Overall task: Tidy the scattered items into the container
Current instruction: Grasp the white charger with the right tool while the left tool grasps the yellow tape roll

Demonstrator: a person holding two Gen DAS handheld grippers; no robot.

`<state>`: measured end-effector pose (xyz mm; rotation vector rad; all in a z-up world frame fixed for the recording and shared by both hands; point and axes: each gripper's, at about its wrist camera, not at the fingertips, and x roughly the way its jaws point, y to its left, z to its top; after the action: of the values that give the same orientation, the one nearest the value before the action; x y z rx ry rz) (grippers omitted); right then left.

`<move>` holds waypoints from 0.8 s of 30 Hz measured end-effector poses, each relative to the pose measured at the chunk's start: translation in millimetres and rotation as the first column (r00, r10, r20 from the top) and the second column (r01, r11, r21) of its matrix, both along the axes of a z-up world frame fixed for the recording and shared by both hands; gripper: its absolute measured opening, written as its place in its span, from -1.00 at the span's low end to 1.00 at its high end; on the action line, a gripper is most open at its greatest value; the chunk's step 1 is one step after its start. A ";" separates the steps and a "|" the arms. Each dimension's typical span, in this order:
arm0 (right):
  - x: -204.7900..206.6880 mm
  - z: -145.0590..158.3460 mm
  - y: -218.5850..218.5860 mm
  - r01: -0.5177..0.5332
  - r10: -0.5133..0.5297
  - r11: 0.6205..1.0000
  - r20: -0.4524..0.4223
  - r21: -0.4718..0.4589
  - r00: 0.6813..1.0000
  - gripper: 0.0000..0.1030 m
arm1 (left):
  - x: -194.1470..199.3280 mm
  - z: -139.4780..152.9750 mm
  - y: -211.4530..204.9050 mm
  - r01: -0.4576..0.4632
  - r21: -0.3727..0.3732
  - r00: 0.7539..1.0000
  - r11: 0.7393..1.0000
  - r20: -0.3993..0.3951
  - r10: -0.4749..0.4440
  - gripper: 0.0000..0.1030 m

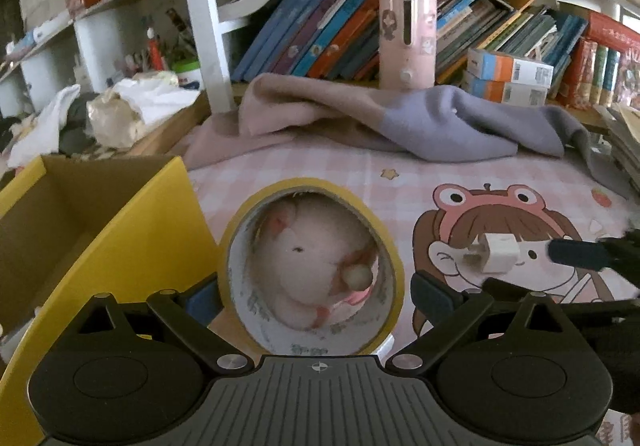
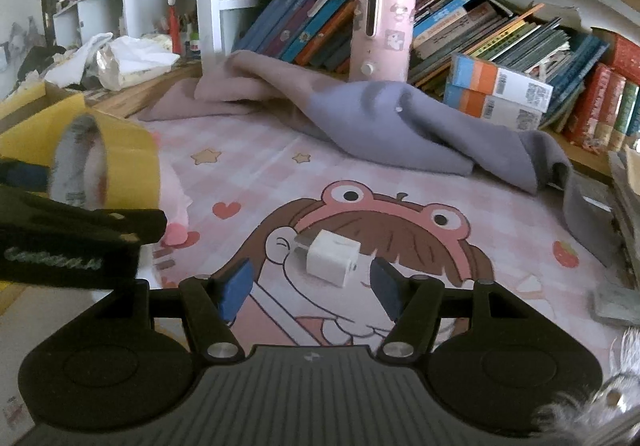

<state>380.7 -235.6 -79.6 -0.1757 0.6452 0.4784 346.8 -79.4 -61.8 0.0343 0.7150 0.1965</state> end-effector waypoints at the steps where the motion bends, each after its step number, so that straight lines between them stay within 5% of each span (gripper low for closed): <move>1: 3.7 -3.2 2.4 0.001 -0.001 1.000 -0.001 -0.004 1.000 0.21 | 0.5 -0.2 -0.4 0.005 0.000 1.000 1.000 -0.002 -0.005 0.90; 14: 30.2 -26.8 12.7 0.022 -0.022 0.999 -0.001 -0.037 1.000 0.14 | 4.3 -0.2 7.5 0.005 -0.023 1.000 1.000 -0.015 -0.005 0.64; 18: 30.4 -25.2 12.2 0.013 -0.013 1.000 -0.001 -0.027 1.000 -0.35 | 3.4 0.5 7.0 0.008 -0.026 1.000 1.000 -0.012 -0.008 0.63; 24: 26.5 -20.1 7.1 0.023 -0.023 1.000 -0.005 -0.003 1.000 -0.35 | -2.7 4.5 4.3 0.013 -0.038 1.000 0.999 0.005 -0.013 0.62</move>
<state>407.2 -228.5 -99.7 -0.1694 0.6525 0.4559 344.1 -75.1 -57.3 0.0026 0.7130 0.1705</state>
